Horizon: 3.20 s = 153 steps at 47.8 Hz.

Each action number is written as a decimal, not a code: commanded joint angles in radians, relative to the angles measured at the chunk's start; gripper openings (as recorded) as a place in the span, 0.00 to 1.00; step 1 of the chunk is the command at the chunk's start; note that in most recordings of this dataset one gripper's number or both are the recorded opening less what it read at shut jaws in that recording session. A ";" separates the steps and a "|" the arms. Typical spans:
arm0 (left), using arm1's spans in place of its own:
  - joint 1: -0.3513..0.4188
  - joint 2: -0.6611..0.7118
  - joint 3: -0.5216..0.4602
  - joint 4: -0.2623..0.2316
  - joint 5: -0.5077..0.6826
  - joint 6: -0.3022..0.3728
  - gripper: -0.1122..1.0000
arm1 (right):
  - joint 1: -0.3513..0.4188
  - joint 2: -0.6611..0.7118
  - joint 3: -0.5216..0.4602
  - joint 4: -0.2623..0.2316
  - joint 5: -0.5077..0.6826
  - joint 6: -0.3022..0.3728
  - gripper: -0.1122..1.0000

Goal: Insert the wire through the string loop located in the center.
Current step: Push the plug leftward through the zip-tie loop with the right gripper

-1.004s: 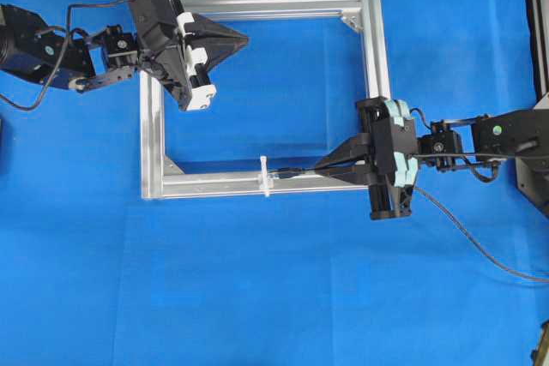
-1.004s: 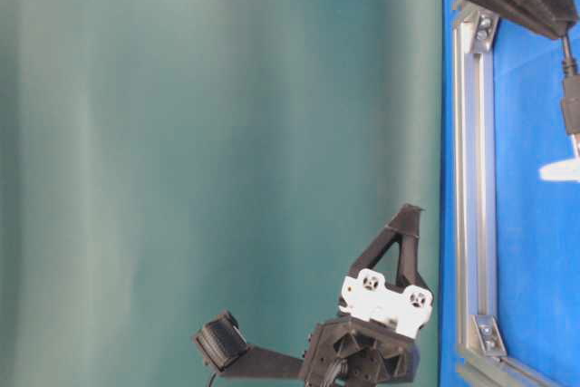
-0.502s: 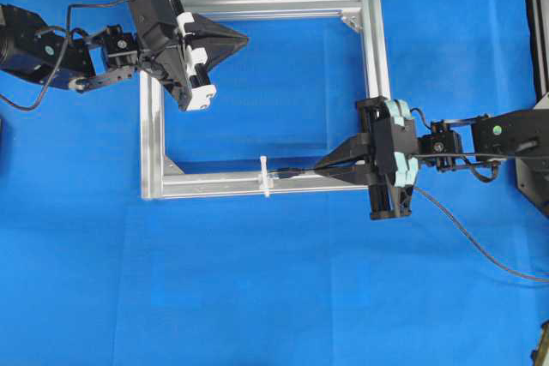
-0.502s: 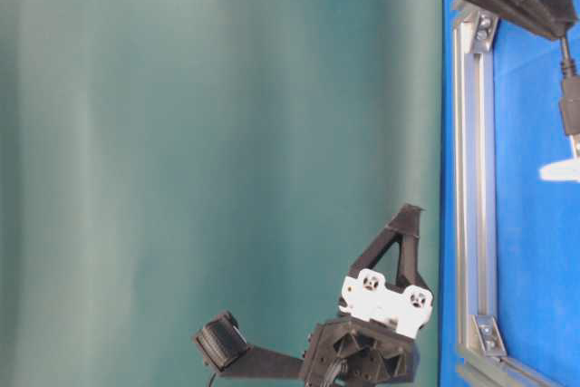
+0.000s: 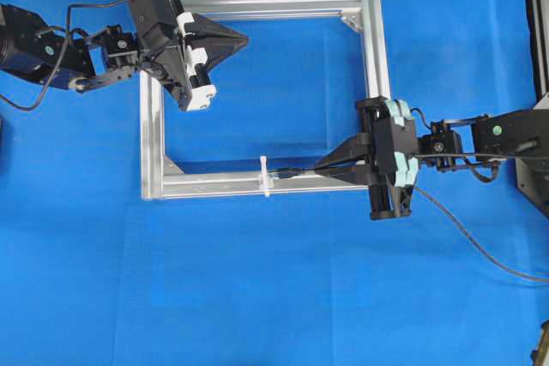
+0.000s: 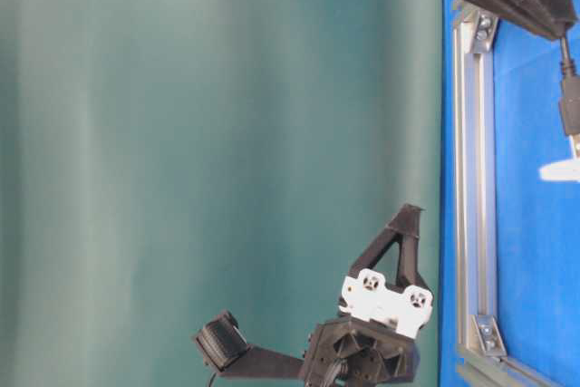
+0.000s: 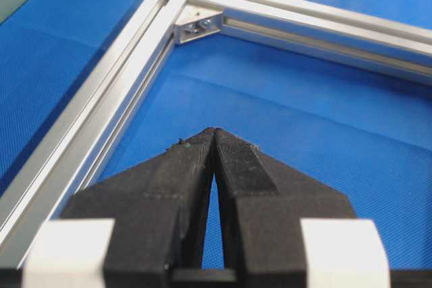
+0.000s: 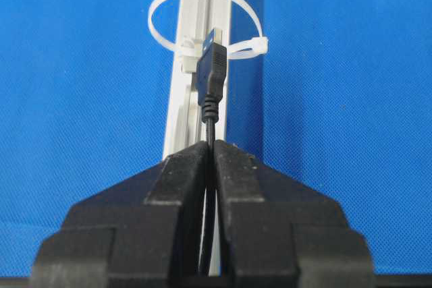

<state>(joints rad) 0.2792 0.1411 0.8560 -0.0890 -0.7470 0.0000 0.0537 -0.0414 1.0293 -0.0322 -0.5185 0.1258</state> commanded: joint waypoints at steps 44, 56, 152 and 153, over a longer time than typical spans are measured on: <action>0.000 -0.034 -0.006 0.002 -0.005 0.000 0.10 | -0.002 -0.023 -0.006 0.000 -0.012 -0.002 0.10; -0.002 -0.034 -0.006 0.002 -0.006 0.000 0.10 | -0.002 -0.021 -0.006 0.000 -0.012 -0.002 0.10; -0.032 -0.041 0.011 0.003 -0.005 -0.012 0.10 | 0.011 0.155 -0.207 -0.003 -0.038 -0.002 0.10; -0.040 -0.043 0.015 0.003 -0.006 -0.012 0.10 | 0.011 0.155 -0.207 -0.003 -0.038 -0.002 0.10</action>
<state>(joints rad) 0.2654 0.1365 0.8667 -0.0905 -0.7470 -0.0138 0.0629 0.1243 0.8360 -0.0353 -0.5492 0.1227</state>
